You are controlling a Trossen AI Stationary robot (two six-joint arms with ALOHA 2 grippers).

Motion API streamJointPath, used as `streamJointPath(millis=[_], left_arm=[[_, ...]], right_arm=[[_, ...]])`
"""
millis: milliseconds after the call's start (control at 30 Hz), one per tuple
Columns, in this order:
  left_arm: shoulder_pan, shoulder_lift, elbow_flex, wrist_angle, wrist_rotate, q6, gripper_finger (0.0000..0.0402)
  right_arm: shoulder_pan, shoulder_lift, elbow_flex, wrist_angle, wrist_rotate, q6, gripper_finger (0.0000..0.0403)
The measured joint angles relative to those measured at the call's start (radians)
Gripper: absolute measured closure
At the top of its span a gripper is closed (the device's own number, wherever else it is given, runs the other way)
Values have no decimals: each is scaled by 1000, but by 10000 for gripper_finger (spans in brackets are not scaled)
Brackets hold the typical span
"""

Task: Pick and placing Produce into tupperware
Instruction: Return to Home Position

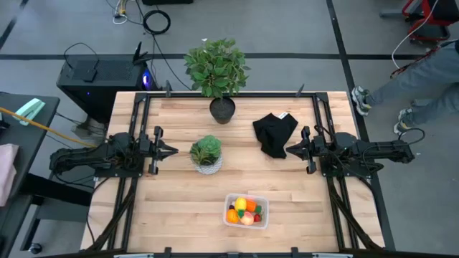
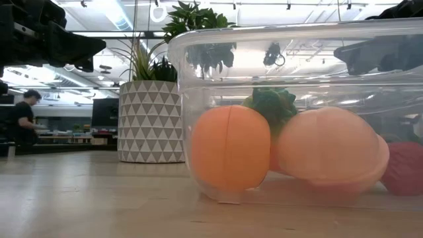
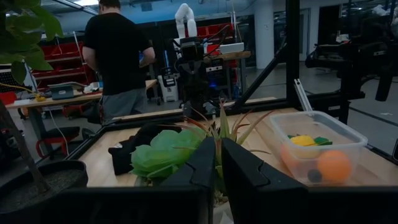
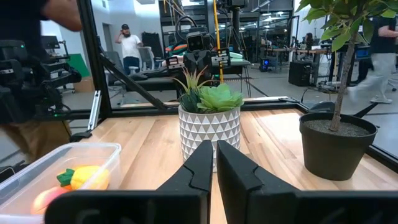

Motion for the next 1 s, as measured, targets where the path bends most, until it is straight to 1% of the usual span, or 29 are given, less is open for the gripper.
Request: streamJointPath(millis=[367, 733, 1000], left_arm=[[0, 0, 0, 0, 0, 0, 378], [0, 0, 0, 0, 0, 0, 366], [0, 0, 0, 0, 0, 0, 375]], right_arm=[[0, 0, 0, 0, 0, 0, 373], [0, 0, 0, 0, 0, 0, 373], [0, 0, 0, 0, 0, 0, 373]])
